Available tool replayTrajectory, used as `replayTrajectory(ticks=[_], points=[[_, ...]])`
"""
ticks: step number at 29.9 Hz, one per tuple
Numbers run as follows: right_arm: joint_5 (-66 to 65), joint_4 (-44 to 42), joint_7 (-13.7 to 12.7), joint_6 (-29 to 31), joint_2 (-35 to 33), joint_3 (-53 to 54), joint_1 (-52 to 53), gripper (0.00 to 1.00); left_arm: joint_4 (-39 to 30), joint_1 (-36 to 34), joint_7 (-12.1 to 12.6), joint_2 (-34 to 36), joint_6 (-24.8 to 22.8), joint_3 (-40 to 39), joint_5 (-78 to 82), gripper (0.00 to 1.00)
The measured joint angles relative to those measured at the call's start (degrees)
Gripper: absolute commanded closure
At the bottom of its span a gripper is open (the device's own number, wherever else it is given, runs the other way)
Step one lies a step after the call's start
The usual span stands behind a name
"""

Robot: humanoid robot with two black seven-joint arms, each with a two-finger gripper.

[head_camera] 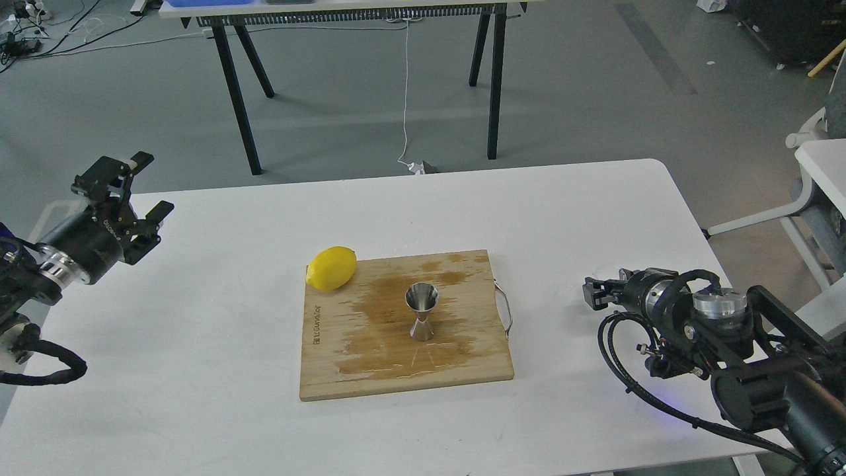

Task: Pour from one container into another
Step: 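Lift the glass with the right gripper and move it above the jigger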

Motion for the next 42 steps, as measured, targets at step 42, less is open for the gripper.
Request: replayTrajectory(ticks=[42], points=[[-13.11, 6.9, -13.23, 5.37, -2.96, -41.4, 44.78, 0.61, 1.08, -0.43, 0.0, -2.6, 0.0, 0.12, 0.04, 0.01]])
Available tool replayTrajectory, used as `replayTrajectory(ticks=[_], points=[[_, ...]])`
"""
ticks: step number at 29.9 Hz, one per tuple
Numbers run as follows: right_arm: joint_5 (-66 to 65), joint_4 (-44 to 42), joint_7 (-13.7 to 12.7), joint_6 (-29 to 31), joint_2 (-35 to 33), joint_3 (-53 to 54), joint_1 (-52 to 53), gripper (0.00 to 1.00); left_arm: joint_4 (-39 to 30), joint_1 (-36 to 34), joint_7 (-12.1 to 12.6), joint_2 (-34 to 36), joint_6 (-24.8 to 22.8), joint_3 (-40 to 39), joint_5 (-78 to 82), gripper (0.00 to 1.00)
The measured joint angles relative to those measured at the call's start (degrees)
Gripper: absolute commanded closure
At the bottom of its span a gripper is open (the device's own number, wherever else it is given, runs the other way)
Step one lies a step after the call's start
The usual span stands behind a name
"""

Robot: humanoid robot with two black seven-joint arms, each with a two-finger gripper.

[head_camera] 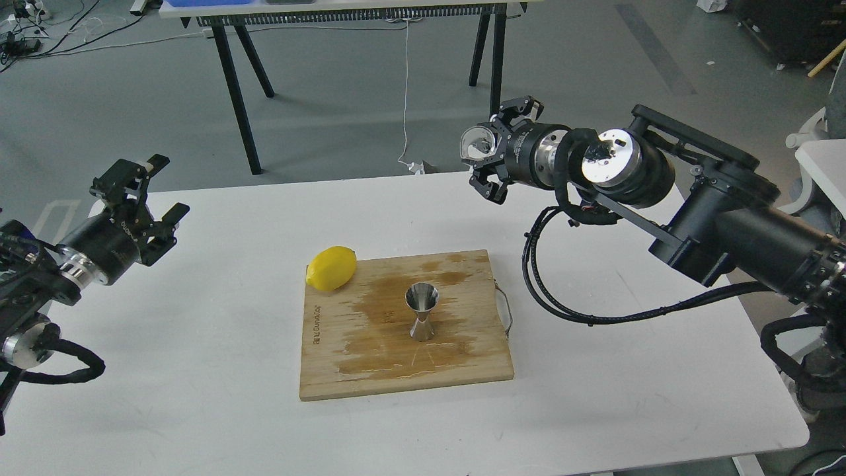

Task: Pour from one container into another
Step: 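Lift the glass with the right gripper and move it above the jigger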

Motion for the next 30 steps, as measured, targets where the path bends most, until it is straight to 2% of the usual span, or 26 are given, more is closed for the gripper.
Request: replayTrajectory(ticks=[6, 14, 21, 30], points=[[-5.46, 5.42, -3.82, 1.88, -0.66, -10.89, 6.24, 0.61, 0.0, 0.0, 0.0, 0.0, 0.0, 0.04, 0.02, 0.01], [-9.63, 8.81, -6.44, 6.13, -0.73, -21.51, 10.81, 0.62, 0.0, 0.02, 0.0, -1.01, 0.0, 0.13, -0.02, 0.01], [-15.18, 8.93, -8.29, 13.22, -0.71, -27.49, 15.08, 0.62, 0.0, 0.02, 0.0, -1.18, 0.0, 0.13, 0.03, 0.01], [-23.82, 8.93, -8.92, 22.19, -0.74, -33.73, 20.14, 0.63, 0.29, 0.02, 0.0, -1.18, 0.0, 0.05, 0.05, 0.01]])
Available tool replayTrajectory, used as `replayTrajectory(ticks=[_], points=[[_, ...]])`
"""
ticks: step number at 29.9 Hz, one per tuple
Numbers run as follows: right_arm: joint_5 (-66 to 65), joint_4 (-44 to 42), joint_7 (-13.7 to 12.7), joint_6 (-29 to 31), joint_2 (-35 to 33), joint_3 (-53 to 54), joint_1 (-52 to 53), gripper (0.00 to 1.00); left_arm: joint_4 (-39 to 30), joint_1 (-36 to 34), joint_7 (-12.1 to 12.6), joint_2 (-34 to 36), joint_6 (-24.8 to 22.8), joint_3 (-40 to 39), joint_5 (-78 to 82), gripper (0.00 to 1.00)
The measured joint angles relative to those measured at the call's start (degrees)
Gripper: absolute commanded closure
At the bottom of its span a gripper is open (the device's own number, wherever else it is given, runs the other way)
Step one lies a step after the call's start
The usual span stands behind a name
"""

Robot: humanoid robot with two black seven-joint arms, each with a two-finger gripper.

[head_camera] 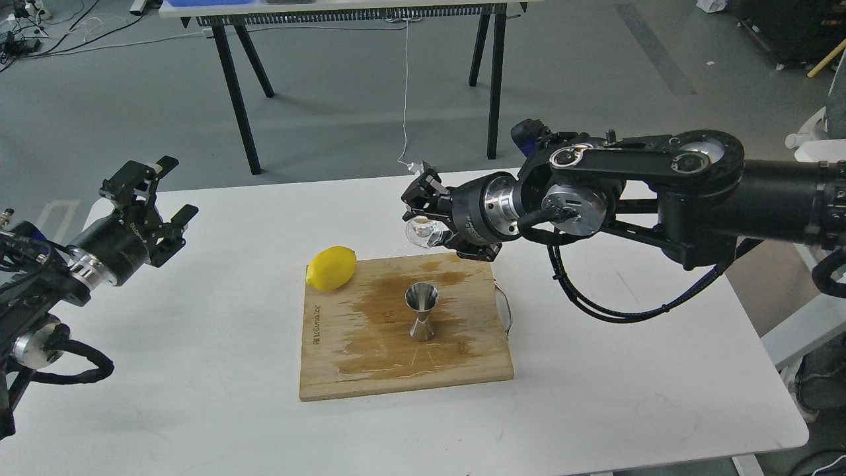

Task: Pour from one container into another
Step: 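Lift the glass with the right gripper and move it above the jigger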

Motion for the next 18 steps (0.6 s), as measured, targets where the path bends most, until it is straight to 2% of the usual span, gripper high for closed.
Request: replayTrajectory(ticks=[9, 18], points=[[-6.16, -0.09, 0.93, 9.51, 0.19, -3.12, 2.31, 0.63, 0.84, 0.07, 0.0, -0.09, 0.0, -0.08, -0.06, 0.01], [-13.67, -0.12, 3.69, 10.2, 1.43, -8.29, 4.4, 0.65, 0.85, 0.17, 0.0, -0.22, 0.0, -0.11, -0.09, 0.01]])
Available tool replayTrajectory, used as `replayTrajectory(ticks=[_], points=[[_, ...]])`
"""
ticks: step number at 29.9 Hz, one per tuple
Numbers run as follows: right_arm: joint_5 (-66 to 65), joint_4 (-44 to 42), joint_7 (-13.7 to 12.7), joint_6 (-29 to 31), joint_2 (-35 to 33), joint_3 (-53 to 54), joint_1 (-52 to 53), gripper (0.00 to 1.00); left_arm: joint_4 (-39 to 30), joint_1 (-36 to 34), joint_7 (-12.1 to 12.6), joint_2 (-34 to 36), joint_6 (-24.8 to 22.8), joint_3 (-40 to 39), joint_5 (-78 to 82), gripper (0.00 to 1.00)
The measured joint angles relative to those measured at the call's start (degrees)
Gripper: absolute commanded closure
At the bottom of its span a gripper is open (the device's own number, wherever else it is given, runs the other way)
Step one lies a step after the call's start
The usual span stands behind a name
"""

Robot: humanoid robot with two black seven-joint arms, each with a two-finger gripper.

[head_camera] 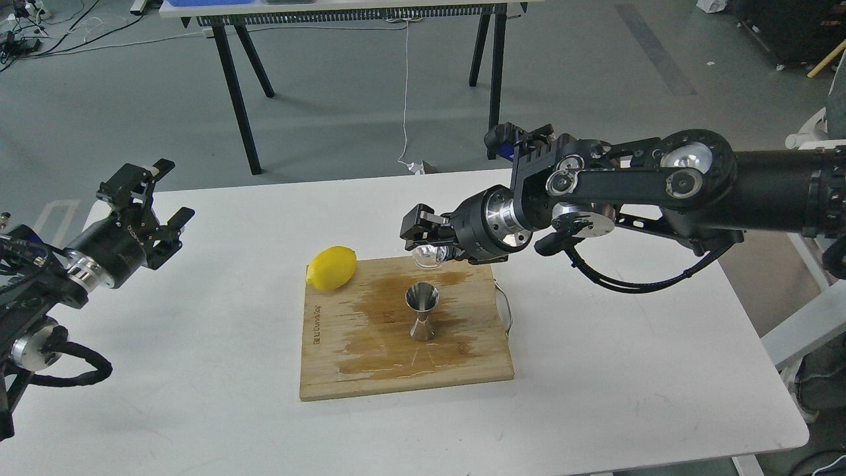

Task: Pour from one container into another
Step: 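Lift the glass with the right gripper and move it above the jigger, then tilt the glass with the right gripper to pour into the jigger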

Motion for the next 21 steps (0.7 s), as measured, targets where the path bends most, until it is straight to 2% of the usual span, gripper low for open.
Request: replayTrajectory(ticks=[11, 21], points=[[-3.62, -0.14, 5.05, -0.73, 1.89, -0.49, 0.38, 0.66, 1.04, 0.08, 0.0, -0.12, 0.0, -0.08, -0.01, 0.01], [-9.58, -0.09, 8.43, -0.68, 3.96, -5.08, 3.24, 0.66, 1.71, 0.08, 0.0, -0.13, 0.0, -0.11, -0.08, 0.01]])
